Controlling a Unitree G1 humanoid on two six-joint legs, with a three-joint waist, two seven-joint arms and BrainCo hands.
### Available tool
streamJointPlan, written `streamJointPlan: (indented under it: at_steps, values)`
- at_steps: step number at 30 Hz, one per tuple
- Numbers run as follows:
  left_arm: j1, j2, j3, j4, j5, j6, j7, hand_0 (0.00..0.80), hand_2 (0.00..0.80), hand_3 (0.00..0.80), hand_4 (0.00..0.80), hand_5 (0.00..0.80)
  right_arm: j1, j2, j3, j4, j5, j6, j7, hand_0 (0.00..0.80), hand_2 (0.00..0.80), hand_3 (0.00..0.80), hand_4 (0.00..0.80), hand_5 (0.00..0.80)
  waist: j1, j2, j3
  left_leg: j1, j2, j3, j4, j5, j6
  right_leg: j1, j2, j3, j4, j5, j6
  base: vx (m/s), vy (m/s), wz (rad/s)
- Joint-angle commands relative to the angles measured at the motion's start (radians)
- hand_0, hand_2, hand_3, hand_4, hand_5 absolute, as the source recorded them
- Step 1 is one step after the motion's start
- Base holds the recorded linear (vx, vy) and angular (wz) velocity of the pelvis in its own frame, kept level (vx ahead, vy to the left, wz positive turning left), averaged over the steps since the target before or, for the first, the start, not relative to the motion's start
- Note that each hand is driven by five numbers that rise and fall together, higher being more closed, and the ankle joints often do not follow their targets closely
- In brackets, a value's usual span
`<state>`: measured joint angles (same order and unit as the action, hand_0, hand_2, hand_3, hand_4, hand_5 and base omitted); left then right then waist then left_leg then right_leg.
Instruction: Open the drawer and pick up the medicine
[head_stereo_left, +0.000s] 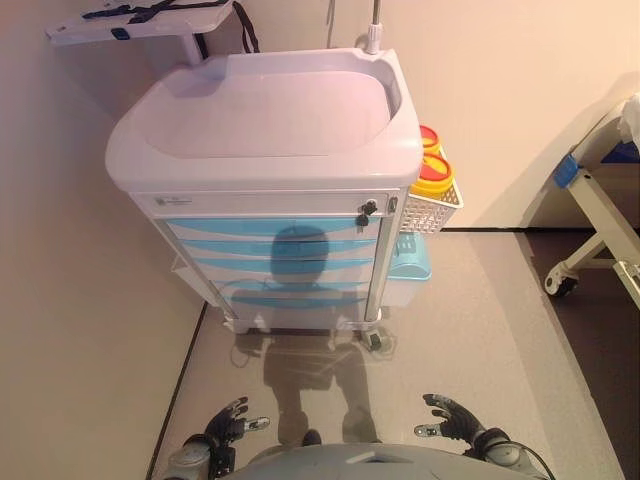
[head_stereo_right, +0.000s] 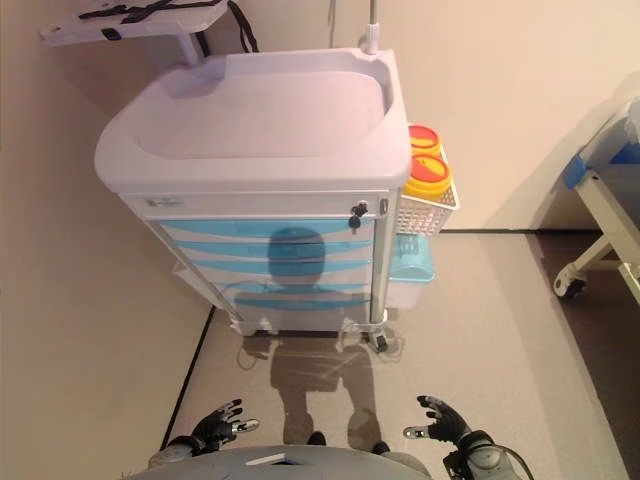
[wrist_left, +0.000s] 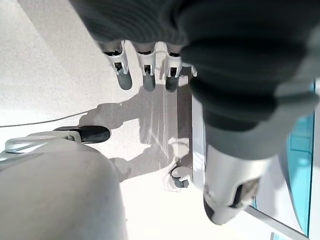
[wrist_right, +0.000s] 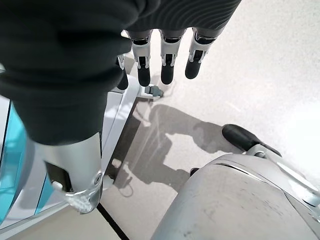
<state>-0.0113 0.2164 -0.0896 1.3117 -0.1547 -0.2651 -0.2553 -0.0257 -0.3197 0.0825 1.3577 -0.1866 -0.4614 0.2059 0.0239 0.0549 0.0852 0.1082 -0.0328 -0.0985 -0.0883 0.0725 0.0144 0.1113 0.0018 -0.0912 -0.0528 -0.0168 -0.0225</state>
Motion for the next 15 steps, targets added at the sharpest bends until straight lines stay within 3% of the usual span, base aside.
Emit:
streamJointPlan:
  at_steps: [1, 15]
  values:
    - [-0.053, 0.006, 0.035, 0.034, -0.002, -0.024, -0.032, 0.0, 0.0, 0.0, 0.0, 0.0, -0.027, -0.004, -0.004, -0.017, 0.012, -0.048, 0.003, 0.0, 0.0, 0.0, 0.0, 0.0, 0.005, -0.041, 0.004, 0.005, -0.083, 0.023, 0.041, -0.16, 0.065, -0.038, -0.043, 0.023, 0.032, -0.018, 0.051, 0.0, 0.0, 0.0]
    - [-0.039, -0.006, 0.052, 0.044, 0.004, -0.034, 0.003, 0.0, 0.0, 0.0, 0.0, 0.0, -0.018, 0.001, -0.007, -0.01, 0.013, -0.048, 0.001, 0.0, 0.0, 0.0, 0.0, 0.0, 0.009, -0.049, 0.012, 0.003, -0.085, 0.02, 0.055, -0.166, 0.065, -0.04, -0.049, 0.019, 0.045, -0.024, 0.05, 0.01, -0.001, 0.0]
